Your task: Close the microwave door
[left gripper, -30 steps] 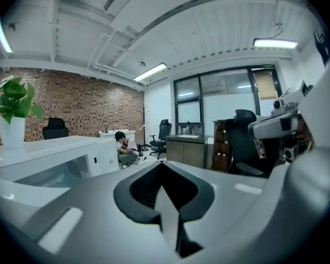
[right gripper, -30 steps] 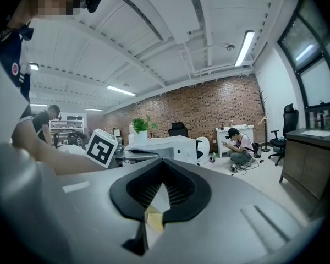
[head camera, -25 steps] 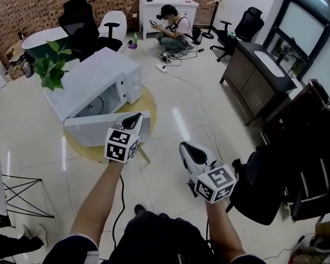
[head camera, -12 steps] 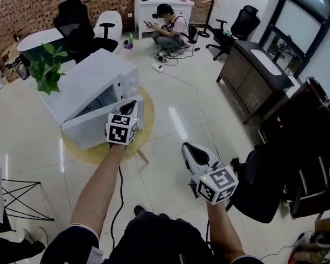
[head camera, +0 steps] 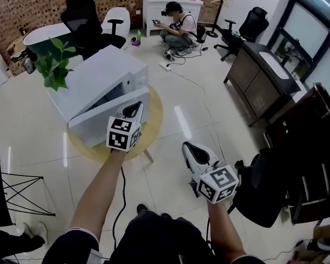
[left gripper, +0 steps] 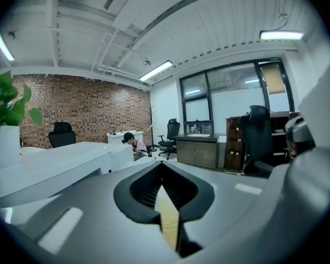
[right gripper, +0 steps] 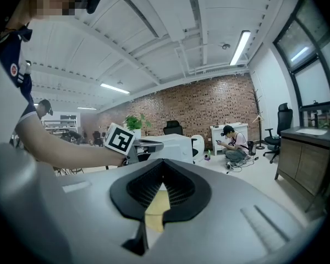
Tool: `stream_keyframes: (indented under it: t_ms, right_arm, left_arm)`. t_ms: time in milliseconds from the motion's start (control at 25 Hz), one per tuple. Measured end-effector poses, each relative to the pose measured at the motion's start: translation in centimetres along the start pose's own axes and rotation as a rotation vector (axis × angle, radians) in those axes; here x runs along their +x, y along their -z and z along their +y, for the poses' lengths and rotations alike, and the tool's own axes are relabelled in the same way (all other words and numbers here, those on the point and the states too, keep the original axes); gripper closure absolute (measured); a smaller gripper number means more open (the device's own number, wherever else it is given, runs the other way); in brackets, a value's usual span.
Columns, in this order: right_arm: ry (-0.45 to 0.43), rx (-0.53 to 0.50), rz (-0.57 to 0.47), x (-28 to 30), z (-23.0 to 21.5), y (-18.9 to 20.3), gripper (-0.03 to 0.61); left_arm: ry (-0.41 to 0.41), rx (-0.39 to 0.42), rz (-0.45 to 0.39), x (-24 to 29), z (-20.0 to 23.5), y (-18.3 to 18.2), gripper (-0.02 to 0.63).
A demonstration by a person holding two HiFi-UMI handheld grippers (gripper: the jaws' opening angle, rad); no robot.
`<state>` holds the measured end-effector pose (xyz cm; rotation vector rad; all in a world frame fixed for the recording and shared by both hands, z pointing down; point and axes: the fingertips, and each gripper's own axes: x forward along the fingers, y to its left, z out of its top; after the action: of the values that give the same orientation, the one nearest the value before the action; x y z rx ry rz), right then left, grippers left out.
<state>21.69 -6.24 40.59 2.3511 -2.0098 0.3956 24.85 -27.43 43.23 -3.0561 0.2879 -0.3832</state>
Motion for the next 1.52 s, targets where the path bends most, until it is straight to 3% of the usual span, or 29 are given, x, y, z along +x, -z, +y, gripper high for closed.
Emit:
stream_keyframes:
  t_ms: [320, 640, 880, 1120, 1520]
  right_arm:
    - [-0.052, -0.029, 0.008, 6.7, 1.2, -0.6, 0.577]
    - [-0.159, -0.069, 0.024, 15.9, 2.3, -1.8, 0.577]
    - [-0.219, -0.09, 0.086, 23.3, 0.3, 0.1, 0.577]
    - [-0.274, -0.071, 0.108, 26.7, -1.8, 1.0, 0.577]
    - [-0.355, -0.053, 0.121, 31.5, -3.4, 0.9, 0.577]
  left_arm:
    - [0.035, -0.066, -0.055, -8.4, 0.3, 1.5, 0.603]
    - [-0.087, -0.109, -0.046, -13.9, 4.1, 3.0, 0.603]
    - [-0.224, -0.142, -0.035, -14.0, 6.8, 3.4, 0.603]
    - [-0.308, -0.185, -0.035, -12.5, 7.5, 3.8, 0.603]
    - [-0.394, -0.229, -0.012, -9.7, 8.6, 5.2, 0.603]
